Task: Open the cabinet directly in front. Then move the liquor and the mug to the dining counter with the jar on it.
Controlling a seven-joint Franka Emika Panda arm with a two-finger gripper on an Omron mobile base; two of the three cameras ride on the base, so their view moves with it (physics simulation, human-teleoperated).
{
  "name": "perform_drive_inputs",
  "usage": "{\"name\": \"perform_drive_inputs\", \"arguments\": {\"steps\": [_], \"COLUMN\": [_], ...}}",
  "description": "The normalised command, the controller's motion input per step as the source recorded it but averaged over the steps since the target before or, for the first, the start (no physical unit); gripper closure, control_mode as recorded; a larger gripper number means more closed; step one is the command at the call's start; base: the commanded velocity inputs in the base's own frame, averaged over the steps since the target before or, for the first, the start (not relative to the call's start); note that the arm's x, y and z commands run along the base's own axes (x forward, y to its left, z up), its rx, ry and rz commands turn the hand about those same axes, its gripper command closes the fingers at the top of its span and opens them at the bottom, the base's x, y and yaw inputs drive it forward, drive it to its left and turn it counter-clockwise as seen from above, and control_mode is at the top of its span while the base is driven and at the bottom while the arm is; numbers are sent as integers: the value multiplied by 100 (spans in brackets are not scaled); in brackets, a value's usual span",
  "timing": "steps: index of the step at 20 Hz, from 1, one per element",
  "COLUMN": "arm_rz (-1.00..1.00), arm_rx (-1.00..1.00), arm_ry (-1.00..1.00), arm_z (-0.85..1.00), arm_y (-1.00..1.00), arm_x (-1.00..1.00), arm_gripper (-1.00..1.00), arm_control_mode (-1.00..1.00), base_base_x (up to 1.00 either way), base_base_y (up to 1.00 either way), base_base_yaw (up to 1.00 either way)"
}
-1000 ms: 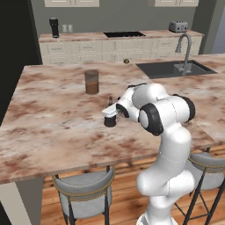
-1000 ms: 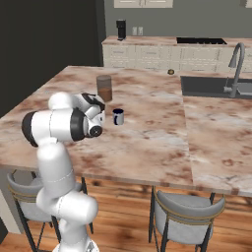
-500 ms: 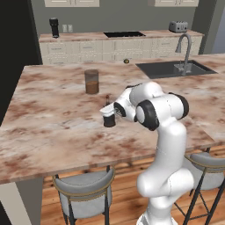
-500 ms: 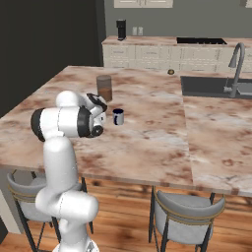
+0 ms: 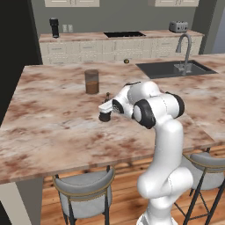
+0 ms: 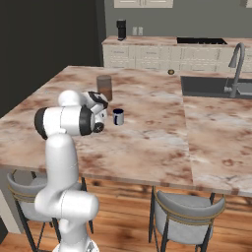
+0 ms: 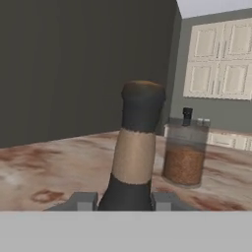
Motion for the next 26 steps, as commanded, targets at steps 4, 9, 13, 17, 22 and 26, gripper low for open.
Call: {"name": "perform_drive_inputs", "arguments": {"steps": [4,9,13,17,22,26], "arm_rz": [0,0,0,0,-1,-4], "arm_rx": [2,0,0,0,0,0], "arm_ry": [-2,2,4,2,5,6], "arm_z": [0,2,13,12,46,69], "arm_y": [-5,2,1,0,2,4], "arm_x": [0,4,2,0,0,0], "arm_gripper": [100,100,100,-100,-100,-100], "arm_control_mode": [-100,-100,-100,-100,-100,-100], "base_base_x": [0,0,0,0,0,0], "base_base_y": [0,0,0,0,0,0], "base_base_yaw": [0,0,0,0,0,0]}}
